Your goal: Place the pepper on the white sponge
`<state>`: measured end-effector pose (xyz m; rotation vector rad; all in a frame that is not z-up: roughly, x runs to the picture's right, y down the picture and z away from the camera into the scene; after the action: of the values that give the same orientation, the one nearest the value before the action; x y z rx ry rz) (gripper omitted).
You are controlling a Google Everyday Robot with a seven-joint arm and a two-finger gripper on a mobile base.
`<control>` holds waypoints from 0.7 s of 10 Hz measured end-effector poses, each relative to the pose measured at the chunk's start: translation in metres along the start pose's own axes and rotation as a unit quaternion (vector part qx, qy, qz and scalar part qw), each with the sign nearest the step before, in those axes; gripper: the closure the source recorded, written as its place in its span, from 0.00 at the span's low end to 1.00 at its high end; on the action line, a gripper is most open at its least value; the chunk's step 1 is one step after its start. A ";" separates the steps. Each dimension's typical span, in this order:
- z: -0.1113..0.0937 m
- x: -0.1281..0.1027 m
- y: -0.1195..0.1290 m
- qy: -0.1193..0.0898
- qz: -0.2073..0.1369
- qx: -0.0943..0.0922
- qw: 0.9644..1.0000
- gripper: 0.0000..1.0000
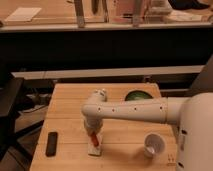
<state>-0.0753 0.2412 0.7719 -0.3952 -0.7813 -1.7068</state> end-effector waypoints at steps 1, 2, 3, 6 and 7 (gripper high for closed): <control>0.000 0.000 0.000 0.000 0.000 0.000 1.000 0.55; 0.000 -0.001 0.000 0.000 -0.001 0.000 1.000 0.55; 0.000 -0.001 0.000 0.000 -0.003 0.000 1.000 0.61; 0.001 -0.002 0.000 -0.001 -0.005 0.001 1.000 0.66; 0.001 -0.002 0.000 -0.001 -0.006 0.001 1.000 0.62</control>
<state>-0.0750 0.2434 0.7711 -0.3916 -0.7883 -1.7164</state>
